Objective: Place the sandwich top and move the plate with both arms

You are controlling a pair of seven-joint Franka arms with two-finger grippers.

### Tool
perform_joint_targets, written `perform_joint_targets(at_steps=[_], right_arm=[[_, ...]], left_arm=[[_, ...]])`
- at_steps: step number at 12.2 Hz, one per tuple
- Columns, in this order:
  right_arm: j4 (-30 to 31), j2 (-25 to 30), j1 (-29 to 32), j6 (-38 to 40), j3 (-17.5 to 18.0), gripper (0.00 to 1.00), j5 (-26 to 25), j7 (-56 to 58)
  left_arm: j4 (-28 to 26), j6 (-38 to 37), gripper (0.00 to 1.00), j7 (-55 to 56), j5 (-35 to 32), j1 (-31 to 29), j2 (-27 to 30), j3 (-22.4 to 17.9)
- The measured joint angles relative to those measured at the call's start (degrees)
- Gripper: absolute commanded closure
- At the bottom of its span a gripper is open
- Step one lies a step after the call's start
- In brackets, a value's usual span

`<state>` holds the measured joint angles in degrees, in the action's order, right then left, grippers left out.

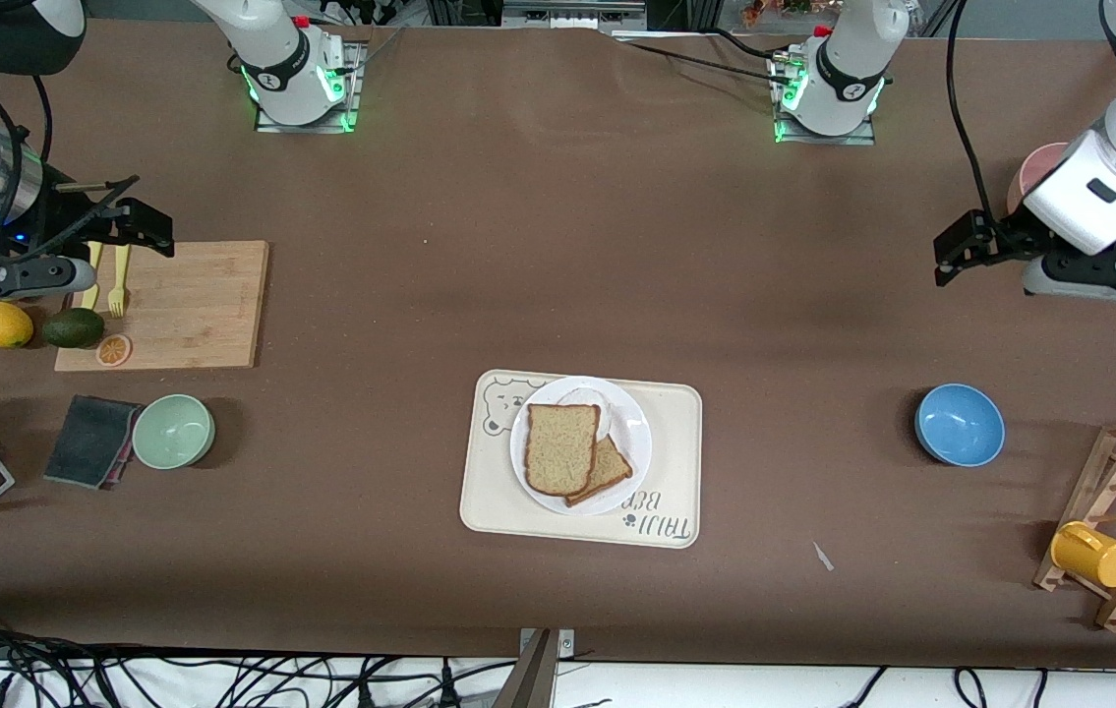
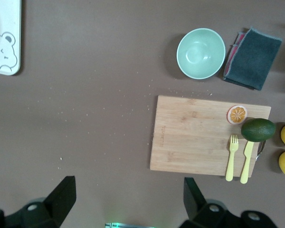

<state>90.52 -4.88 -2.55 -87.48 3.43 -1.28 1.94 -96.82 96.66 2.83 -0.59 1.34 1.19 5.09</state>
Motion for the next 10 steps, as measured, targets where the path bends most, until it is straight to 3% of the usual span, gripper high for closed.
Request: perform_joint_targets(at_steps=[10], right_arm=[[-0.2, 0.1, 0.1, 0.4, -0.4, 0.00, 0.0, 8.7]], left_arm=[[-1.0, -2.3, 0.00, 1.2, 0.1, 0.0, 0.7, 0.0]])
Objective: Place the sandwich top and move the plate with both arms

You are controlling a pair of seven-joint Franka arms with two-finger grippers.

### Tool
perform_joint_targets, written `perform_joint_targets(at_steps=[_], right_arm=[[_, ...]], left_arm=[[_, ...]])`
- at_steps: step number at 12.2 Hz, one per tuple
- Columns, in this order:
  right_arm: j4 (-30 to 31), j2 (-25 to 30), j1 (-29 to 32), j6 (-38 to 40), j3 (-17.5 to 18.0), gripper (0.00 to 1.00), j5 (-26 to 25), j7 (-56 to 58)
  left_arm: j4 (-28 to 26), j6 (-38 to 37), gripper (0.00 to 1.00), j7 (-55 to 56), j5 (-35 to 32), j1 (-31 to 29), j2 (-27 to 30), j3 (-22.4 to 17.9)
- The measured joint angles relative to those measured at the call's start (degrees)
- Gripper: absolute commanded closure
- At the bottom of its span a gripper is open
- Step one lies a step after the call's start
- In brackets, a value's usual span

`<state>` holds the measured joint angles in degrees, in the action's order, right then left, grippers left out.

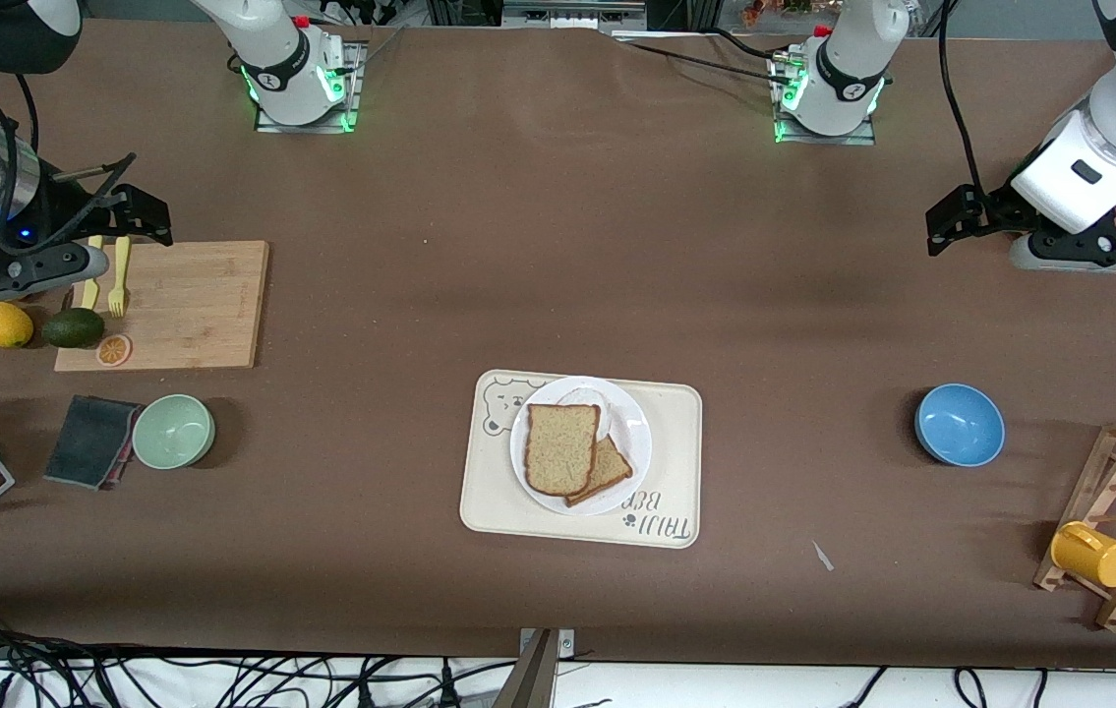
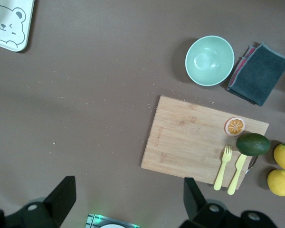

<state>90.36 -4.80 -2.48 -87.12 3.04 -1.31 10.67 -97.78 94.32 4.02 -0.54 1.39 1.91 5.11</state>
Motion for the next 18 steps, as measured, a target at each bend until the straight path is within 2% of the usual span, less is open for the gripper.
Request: perform_joint_targets(at_steps=[18], right_arm=[[-1.5, 0.0, 0.3, -0.1, -0.4, 0.00, -0.7, -1.1]], left_arm=[[0.2, 0.0, 0.00, 0.0, 0.0, 0.0, -0.1, 0.1]])
